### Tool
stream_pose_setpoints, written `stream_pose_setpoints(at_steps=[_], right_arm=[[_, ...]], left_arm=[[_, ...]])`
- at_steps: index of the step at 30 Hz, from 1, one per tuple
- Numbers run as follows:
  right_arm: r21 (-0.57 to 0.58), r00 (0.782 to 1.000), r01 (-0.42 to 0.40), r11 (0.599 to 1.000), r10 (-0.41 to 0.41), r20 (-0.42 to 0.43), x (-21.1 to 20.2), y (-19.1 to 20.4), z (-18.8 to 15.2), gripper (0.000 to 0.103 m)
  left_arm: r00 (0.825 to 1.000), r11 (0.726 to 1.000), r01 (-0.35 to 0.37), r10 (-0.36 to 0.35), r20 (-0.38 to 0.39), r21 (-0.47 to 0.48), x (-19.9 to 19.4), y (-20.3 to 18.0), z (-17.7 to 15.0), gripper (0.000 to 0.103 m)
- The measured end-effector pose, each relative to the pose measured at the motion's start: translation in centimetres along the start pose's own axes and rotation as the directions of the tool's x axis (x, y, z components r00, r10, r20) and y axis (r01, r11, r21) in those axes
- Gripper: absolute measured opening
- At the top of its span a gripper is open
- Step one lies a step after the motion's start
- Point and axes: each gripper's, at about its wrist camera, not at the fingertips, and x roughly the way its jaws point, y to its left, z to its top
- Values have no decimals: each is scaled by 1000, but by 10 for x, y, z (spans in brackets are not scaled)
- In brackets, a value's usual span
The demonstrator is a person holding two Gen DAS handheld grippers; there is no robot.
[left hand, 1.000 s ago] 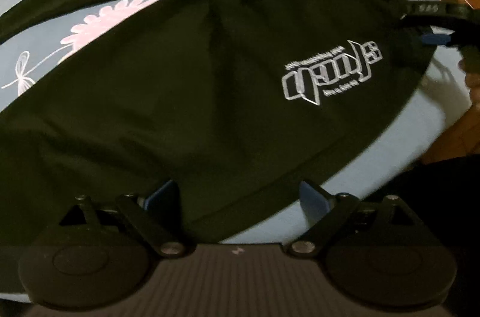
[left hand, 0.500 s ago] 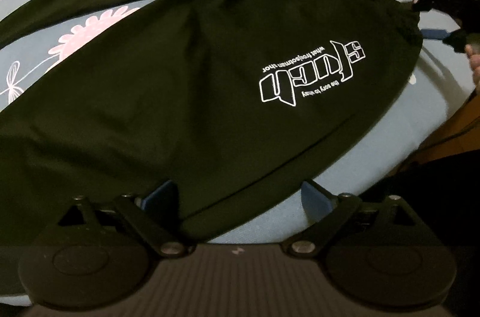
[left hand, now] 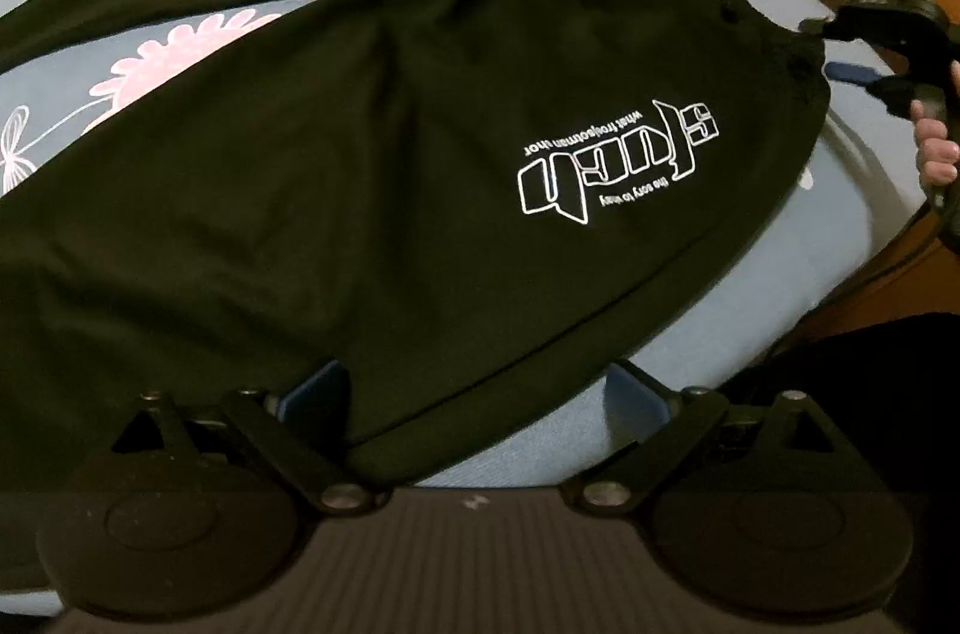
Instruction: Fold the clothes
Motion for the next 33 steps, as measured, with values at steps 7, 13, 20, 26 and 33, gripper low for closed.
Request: stream_pose_setpoints(at_steps=[7,13,20,26,33], right_arm=[[-55,990,125,991,-128,-64,24,11,-8,50],[-42,997,2,999,2,79,-9,18,-6,51],[-106,983,149,983,-159,-93,29,30,-22,34],[-155,972,208,966,-222,-79,38,41,-26,34],[-249,957,279,928,-289,-3,45,53,-29,21]], left_arm=[[1000,999,-14,14,2,32,3,-6,-1,99],[1000,1000,3,-3,7,15,2,-2,0,99],[1000,1000,-6,6,9,27,3,-4,-1,99],[1000,1000,-3,3,13,30,3,-3,-2,99],[1000,999,0,0,14,36,1,-1,-5,99]])
